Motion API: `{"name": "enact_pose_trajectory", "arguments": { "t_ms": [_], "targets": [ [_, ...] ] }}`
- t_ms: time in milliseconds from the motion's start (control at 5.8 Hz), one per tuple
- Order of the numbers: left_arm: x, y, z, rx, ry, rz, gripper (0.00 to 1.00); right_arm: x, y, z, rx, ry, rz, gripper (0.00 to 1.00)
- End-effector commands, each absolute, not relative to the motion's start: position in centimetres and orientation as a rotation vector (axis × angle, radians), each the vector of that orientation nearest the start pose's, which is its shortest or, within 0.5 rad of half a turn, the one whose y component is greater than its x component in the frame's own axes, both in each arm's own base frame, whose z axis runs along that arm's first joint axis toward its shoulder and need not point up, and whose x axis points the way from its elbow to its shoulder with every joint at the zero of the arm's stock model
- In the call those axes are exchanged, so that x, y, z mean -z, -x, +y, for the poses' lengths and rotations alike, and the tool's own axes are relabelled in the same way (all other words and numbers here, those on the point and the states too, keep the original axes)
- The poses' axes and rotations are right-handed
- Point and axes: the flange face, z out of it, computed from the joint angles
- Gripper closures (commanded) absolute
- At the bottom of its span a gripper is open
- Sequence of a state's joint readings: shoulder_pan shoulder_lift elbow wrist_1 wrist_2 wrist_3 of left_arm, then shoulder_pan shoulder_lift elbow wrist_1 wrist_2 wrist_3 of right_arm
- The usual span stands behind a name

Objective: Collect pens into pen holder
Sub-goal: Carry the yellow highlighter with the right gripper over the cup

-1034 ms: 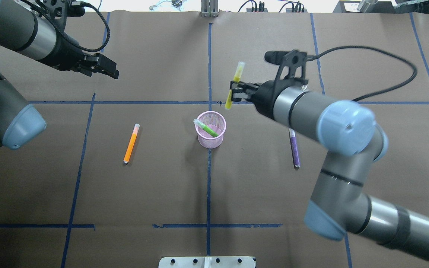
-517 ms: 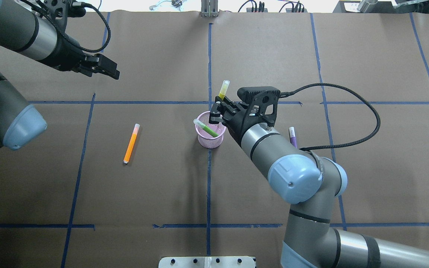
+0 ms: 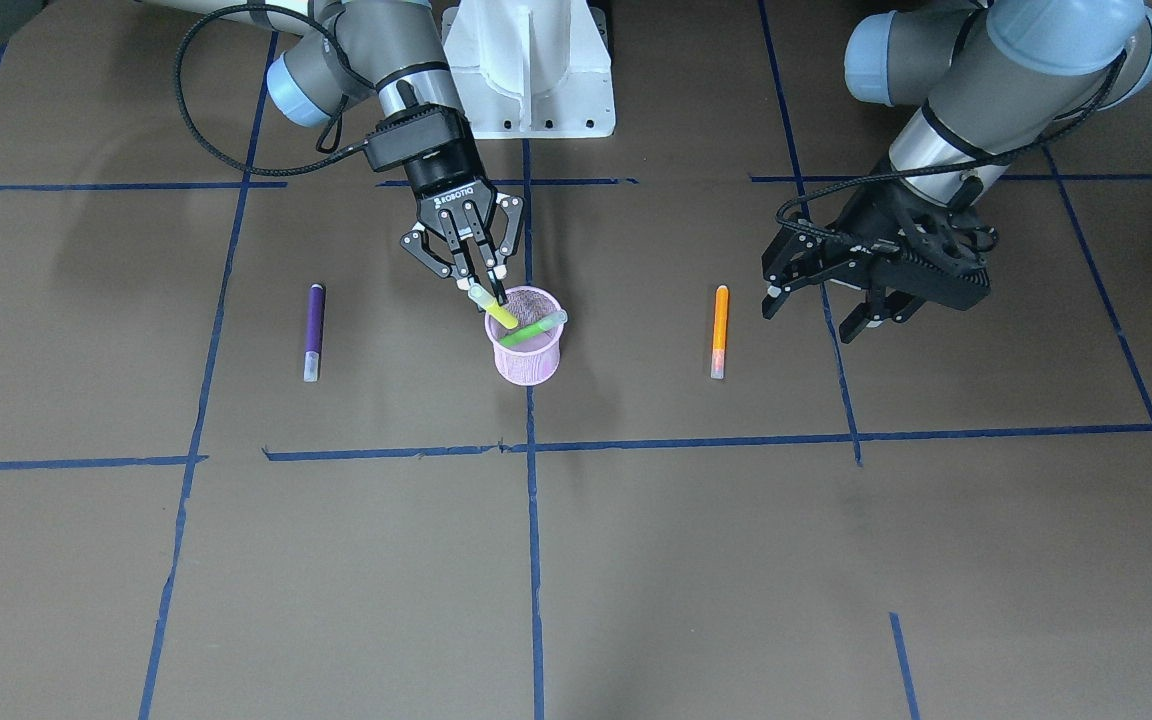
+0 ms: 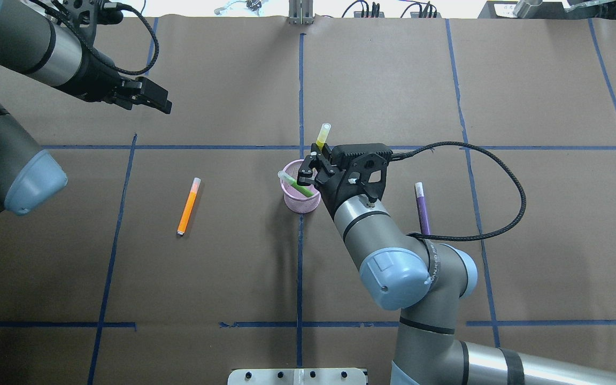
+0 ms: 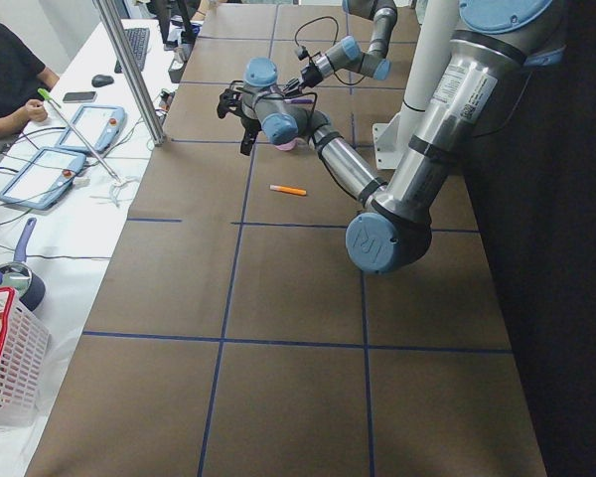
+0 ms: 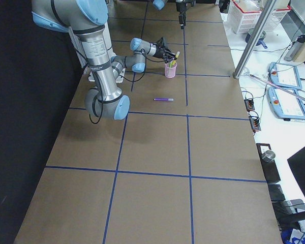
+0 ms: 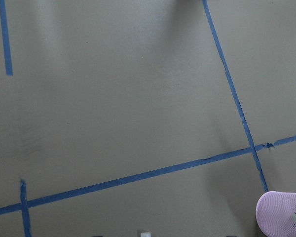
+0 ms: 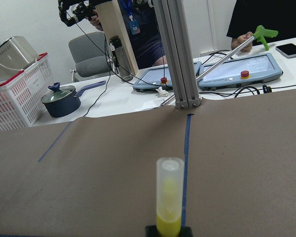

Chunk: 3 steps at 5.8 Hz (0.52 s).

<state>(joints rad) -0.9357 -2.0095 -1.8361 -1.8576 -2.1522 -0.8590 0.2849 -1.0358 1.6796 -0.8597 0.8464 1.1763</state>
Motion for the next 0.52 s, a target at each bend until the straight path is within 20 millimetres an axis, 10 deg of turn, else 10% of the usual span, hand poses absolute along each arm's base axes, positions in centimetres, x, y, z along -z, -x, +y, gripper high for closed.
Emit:
{"name": "enact_pose_trajectory", "arguments": {
  "t_ms": [0,345],
  "targets": [
    [-25.54,-29.48,-53.26,-0.087,-0.344,1.041,0.13,-21.34,56.63,-36.93,-0.411,-0.998,-0.990,0.99],
    [-25.54,-29.48,-53.26,-0.087,-0.344,1.041,0.13,-21.41,57.04,-36.34,-0.432,-1.030,-0.964,0.97]
  ]
}}
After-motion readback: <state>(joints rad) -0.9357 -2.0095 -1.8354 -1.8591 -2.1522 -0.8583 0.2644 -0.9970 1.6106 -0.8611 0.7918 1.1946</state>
